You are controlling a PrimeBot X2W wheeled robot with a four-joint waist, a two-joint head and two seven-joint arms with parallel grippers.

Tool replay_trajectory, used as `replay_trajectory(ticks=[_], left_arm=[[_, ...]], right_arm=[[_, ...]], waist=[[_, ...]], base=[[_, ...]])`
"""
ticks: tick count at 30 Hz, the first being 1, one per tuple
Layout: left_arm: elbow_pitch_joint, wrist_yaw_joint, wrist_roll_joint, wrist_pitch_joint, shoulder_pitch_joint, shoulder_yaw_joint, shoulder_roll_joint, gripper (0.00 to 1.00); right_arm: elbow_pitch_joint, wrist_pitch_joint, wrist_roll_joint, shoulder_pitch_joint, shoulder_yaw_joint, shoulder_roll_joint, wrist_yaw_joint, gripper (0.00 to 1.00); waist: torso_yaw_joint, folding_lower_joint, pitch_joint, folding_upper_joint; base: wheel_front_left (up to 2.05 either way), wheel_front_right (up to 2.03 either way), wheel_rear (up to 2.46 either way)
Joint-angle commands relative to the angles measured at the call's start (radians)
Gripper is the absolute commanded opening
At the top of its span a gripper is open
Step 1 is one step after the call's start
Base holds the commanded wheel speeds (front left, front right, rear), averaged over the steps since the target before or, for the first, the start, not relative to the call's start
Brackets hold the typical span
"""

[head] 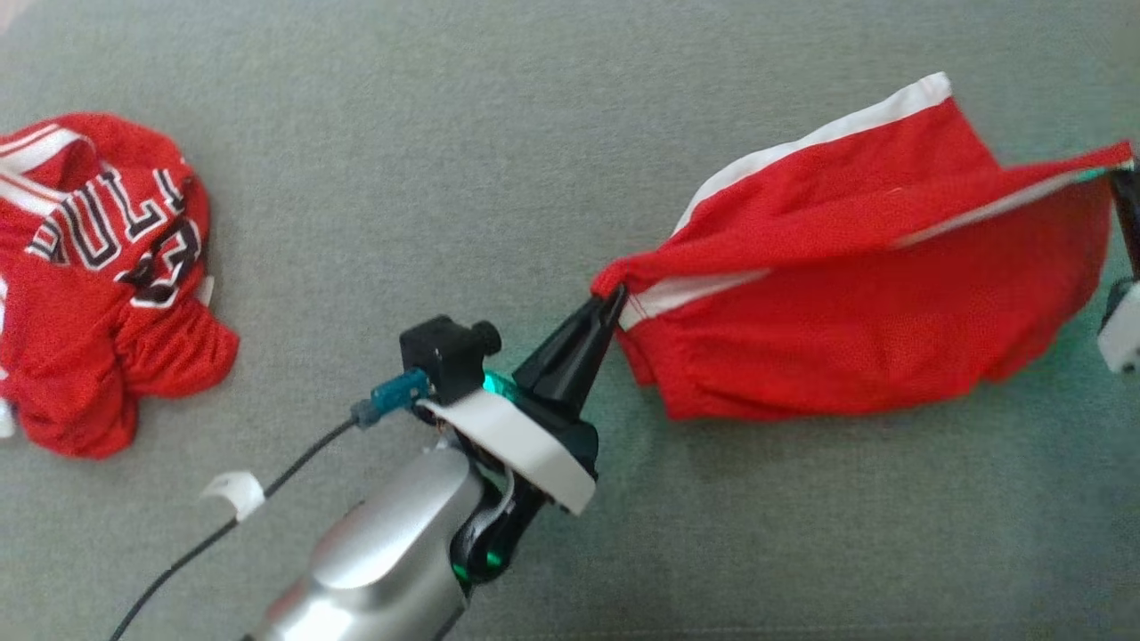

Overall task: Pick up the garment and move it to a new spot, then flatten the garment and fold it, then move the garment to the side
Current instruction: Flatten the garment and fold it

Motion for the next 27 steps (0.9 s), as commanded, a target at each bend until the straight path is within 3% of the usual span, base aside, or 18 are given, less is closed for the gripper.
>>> replay_trajectory(ticks=[1, 11, 12, 13, 14, 15, 16, 22, 27], left_arm=[[-0.008, -0.007, -0.011, -0.012, -0.045, 0.038, -0.005, 0.0], [0.028, -0.006, -0.025, -0.021, -0.068, 0.049, -0.011, 0.0], [0.029, -0.005, -0.025, -0.026, -0.069, 0.051, -0.012, 0.0], [0.031, -0.003, -0.023, -0.032, -0.07, 0.053, -0.014, 0.0], [0.034, -0.003, -0.024, -0.036, -0.068, 0.053, -0.016, 0.32], [0.039, -0.002, -0.021, -0.04, -0.068, 0.051, -0.018, 0.69], [0.043, 0.005, -0.012, -0.048, -0.068, 0.051, -0.019, 1.0], [0.066, 0.065, 0.077, -0.087, -0.06, 0.038, -0.016, 1.0], [0.027, 0.178, 0.232, -0.108, -0.024, 0.049, -0.015, 1.0]], right_arm=[[0.023, -0.014, 0.017, -0.053, 0.038, -0.05, 0.007, 0.0], [0.209, -0.092, 0.068, -0.239, 0.231, -0.096, 0.007, 0.0], [0.231, -0.107, 0.076, -0.259, 0.246, -0.094, 0.007, 0.03], [0.258, -0.12, 0.085, -0.277, 0.255, -0.088, 0.007, 0.31], [0.283, -0.133, 0.094, -0.291, 0.267, -0.082, 0.007, 0.86], [0.306, -0.144, 0.104, -0.304, 0.28, -0.076, 0.007, 1.0], [0.326, -0.156, 0.113, -0.315, 0.293, -0.073, 0.007, 1.0], [0.414, -0.221, 0.192, -0.333, 0.34, -0.065, 0.007, 1.0], [0.483, -0.189, 0.291, -0.292, 0.364, -0.096, 0.007, 1.0]], waist=[[0.023, -0.0003, 0.02, 0.0], [0.063, -0.0003, 0.041, 0.0], [0.066, -0.0003, 0.042, 0.0], [0.07, -0.0003, 0.042, 0.0], [0.073, -0.0003, 0.041, 0.0], [0.076, -0.0003, 0.04, 0.0], [0.079, -0.0003, 0.039, 0.0], [0.091, -0.0003, 0.018, 0.0], [0.126, -0.0003, -0.005, 0.0]], base=[[0.0, 0.0, 0.0], [0.0, 0.0, 0.0], [0.0, 0.0, 0.0], [0.0, 0.0, 0.0], [0.0, 0.0, 0.0], [0.0, 0.0, 0.0], [0.0, 0.0, 0.0], [0.0, 0.0, 0.0], [0.0, 0.0, 0.0]])
